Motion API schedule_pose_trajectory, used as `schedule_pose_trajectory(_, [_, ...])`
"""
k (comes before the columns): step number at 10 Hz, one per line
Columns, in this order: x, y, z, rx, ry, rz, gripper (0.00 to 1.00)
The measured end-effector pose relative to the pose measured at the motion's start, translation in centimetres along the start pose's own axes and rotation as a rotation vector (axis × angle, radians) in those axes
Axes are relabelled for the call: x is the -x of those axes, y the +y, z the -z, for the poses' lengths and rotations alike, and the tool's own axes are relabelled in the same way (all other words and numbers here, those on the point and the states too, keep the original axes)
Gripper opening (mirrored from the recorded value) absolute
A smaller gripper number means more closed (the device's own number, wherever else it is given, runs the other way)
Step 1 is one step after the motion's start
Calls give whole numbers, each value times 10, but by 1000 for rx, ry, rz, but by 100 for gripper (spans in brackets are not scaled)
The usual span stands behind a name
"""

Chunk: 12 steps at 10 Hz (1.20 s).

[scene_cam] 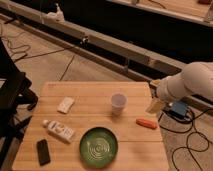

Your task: Place the eraser in the ceramic cup

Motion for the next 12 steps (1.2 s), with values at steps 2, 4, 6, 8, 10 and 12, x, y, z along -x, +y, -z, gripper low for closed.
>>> schedule_pose_trajectory(2, [26,10,-6,45,-39,49,80])
schedule_pose_trajectory(4, [70,35,-17,130,-143,88,80])
schedule_pose_trajectory(6, [100,66,-30,209,-217,126,80])
schedule_pose_trajectory(8, [122,97,-44,285,-264,154,80])
schedule_pose_trajectory(10, [137,124,-60,334,-266,173,80])
schedule_pose_trajectory(12, [152,151,-79,353,-246,199,80])
